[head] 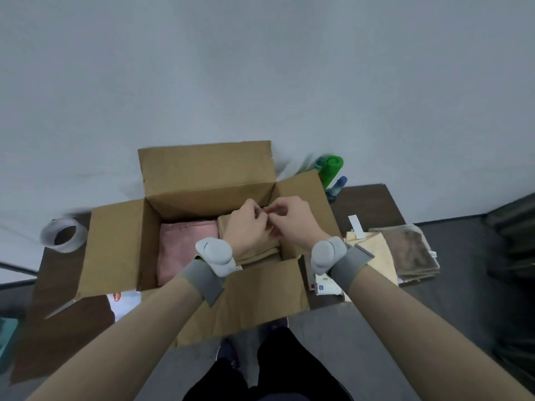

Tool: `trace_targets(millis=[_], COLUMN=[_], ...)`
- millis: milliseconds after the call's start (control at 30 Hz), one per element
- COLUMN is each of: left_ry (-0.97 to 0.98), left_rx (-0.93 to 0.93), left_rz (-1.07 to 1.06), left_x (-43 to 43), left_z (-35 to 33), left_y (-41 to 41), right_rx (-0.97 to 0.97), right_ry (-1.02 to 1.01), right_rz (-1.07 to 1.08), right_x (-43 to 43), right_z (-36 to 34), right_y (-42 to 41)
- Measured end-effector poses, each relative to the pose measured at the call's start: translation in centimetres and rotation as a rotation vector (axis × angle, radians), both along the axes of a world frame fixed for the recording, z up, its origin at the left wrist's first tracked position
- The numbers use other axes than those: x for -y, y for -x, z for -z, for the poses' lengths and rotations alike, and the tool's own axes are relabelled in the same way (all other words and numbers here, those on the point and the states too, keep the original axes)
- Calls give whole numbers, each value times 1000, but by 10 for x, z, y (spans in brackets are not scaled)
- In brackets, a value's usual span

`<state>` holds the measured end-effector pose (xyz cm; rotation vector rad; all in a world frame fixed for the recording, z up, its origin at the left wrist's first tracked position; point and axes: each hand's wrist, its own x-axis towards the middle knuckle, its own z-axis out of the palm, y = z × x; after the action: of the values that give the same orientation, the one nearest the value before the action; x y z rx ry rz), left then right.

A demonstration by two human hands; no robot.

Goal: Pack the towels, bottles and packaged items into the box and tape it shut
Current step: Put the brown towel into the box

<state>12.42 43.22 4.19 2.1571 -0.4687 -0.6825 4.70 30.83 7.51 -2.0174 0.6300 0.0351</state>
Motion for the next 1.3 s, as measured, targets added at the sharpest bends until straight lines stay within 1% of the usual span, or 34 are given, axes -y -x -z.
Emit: trace_targets(millis=[100,167,300,400,500,567,700,800,900,1000,1100,1200,1300], left_ry=[98,128,155,167,162,131,45,-24,-104,-155,-202,-211,-261], left_rx=[-44,-85,-94,-115,-113,-111,-85,-91,-148,-284,-370,-439,-453], left_rz=[12,32,107,152,214,270,337,370,379,328,292,236,235], left_x=[22,35,67,102,125,151,185,210,240,258,287,304,327], left_z=[-14,-20,-28,-29,-25,-22,-6,6,24,36,45,50,54], left_y=[16,22,40,59,75,90,113,130,146,155,165,170,178], right_rx=[62,83,122,143,135,82,-84,-189,-285,-401,-519,-546,-581], right_ry=[19,26,48,63,24,2,-36,4,48,133,197,219,191], right_rz=[96,156,270,401,473,505,562,623,669,680,685,671,617], right_x=[19,30,60,95,121,150,197,234,271,298,334,358,388], right_z=[-10,-13,-14,-9,4,16,47,73,96,112,125,137,148], right_y=[19,26,45,66,88,112,154,185,209,218,225,233,242])
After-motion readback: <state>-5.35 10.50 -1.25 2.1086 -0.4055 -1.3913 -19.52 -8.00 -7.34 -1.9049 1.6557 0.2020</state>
